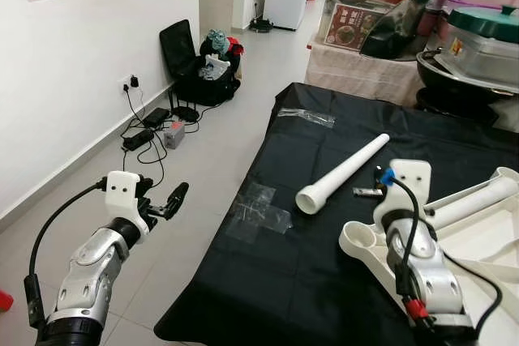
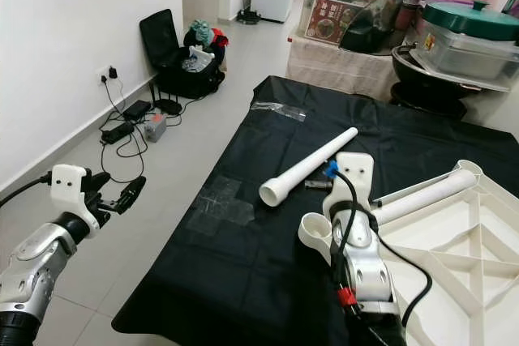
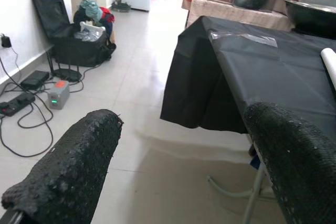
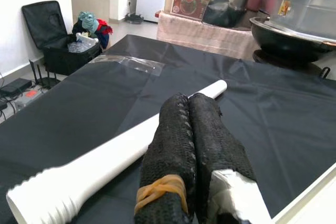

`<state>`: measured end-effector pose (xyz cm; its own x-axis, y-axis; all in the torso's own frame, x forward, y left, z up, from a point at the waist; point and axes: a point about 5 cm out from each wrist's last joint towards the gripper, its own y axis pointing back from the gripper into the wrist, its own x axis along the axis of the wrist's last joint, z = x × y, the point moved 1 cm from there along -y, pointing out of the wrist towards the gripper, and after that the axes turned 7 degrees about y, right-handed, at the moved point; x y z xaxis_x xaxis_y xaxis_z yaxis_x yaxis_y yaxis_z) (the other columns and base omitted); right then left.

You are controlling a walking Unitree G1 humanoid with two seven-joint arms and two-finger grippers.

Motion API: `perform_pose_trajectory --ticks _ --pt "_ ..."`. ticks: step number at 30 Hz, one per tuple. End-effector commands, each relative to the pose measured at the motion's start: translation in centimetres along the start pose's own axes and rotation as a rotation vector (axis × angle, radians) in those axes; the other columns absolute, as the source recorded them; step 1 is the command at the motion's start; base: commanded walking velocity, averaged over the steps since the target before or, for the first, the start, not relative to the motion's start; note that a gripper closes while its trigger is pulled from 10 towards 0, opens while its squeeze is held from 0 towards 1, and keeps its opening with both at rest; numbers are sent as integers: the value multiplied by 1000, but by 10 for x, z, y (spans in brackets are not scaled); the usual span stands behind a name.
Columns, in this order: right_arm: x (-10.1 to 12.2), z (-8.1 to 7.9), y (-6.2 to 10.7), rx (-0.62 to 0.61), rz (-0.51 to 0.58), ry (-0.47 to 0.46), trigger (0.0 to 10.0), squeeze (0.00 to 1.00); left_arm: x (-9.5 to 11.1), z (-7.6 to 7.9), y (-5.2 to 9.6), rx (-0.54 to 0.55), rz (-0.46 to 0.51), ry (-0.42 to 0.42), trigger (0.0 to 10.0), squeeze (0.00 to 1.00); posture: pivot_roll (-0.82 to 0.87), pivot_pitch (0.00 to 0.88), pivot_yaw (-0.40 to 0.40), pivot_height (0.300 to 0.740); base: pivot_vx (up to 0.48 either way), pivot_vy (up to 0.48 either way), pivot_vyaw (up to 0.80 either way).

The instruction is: Building children table

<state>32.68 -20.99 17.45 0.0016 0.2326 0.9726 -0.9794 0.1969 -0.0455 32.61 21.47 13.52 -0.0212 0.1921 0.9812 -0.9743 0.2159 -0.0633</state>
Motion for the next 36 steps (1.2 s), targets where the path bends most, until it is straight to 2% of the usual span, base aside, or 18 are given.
perform_pose_trajectory --ticks 1,2,4,8,11,16,21,28,36 --pt "-6 -3 2 -3 -32 15 3608 0 -1 -6 1 21 -9 -15 10000 0 95 0 -105 740 0 0 0" --pt "-7 -4 2 -3 -41 13 10000 0 -1 -7 2 23 -8 -17 10000 0 95 0 -105 740 0 0 0" --pt "-10 -8 3 1 -64 23 10000 0 3 -12 2 30 0 -23 10000 0 97 0 -105 740 0 0 0" --pt "-2 -15 3 25 -27 -1 10000 0 11 -18 1 35 17 -28 10000 0 94 0 -103 740 0 0 0" --pt "3 -17 3 26 8 -14 10000 0 14 -12 0 -2 31 -22 10000 0 95 0 -103 740 0 0 0" --pt "4 -17 2 18 13 -21 10000 0 12 -9 0 -11 32 -23 10000 0 93 0 -104 740 0 0 0" --pt "3 -18 3 11 0 -57 10000 0 8 -6 1 -19 14 -23 10000 0 91 0 -103 740 0 0 -694" --pt "5 -18 4 8 15 -67 10000 0 12 -6 -1 -44 28 -36 10000 0 87 0 -96 740 325 289 -743" --pt "10 -21 6 16 54 -80 10000 0 19 -2 -3 -66 53 -53 10000 0 91 0 -93 740 332 0 -777"
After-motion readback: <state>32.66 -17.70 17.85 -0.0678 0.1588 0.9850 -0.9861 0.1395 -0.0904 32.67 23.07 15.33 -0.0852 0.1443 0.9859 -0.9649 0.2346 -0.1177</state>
